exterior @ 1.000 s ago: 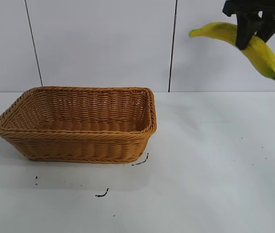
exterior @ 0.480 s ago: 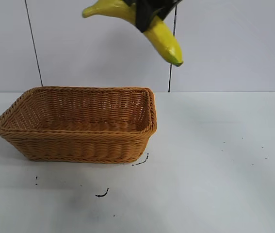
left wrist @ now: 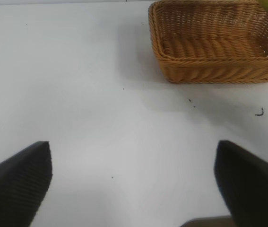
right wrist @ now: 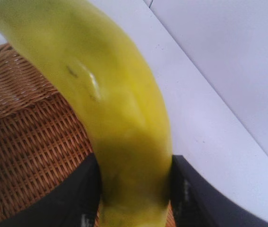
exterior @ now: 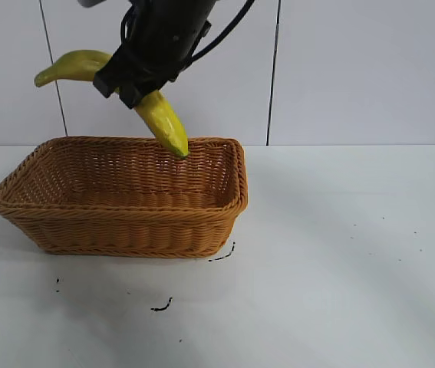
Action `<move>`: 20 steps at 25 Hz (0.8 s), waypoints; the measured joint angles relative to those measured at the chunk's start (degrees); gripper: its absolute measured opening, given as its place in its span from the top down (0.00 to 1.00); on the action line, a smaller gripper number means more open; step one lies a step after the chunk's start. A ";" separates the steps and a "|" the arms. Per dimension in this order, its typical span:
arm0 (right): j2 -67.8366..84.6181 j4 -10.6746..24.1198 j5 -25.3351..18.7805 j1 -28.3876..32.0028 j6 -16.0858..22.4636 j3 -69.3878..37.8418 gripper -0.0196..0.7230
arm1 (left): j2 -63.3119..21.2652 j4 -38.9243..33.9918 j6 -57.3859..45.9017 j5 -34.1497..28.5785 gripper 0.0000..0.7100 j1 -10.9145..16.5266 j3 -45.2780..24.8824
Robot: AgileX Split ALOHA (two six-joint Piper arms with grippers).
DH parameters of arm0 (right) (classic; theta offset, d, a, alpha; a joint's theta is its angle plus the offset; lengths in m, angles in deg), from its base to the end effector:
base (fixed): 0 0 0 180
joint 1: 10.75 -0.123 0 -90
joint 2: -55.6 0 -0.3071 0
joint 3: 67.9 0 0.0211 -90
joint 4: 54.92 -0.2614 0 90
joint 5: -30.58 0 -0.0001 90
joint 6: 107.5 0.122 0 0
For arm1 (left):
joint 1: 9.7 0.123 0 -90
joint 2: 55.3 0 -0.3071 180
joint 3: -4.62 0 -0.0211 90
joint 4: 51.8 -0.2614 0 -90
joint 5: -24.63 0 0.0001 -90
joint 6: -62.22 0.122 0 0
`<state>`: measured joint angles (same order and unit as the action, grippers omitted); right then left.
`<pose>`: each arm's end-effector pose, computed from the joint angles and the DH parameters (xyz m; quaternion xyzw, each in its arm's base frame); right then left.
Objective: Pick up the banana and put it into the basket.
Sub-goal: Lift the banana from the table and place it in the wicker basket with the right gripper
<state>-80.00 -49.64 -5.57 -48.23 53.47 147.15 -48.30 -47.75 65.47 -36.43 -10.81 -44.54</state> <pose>0.4515 0.3379 0.2222 -0.4612 0.8062 0.0206 0.3700 0.0087 -0.0077 0.2678 0.0340 0.8524 -0.0256 0.5211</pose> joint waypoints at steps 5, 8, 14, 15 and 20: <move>-3.82 0.28 -0.03 0.00 0.00 -0.12 0.58 | 0.00 0.00 0.00 0.00 0.02 0.00 0.00; -4.54 0.22 0.06 0.00 0.00 -0.12 0.58 | 0.00 0.00 0.00 0.00 0.02 0.00 0.00; -4.62 0.22 -0.31 0.00 0.00 -0.12 0.58 | 0.00 0.00 0.00 0.00 0.02 0.00 0.00; -4.62 0.22 -0.34 0.00 0.00 -0.12 0.57 | 0.00 0.00 0.00 0.00 0.02 0.00 0.00; -4.26 0.22 -0.11 0.00 0.00 -0.12 0.16 | 0.00 0.00 0.00 0.00 0.02 0.00 0.00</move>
<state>-84.27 -49.41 -5.68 -48.23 53.47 147.03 -48.30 -47.75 65.47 -36.43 -10.81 -44.54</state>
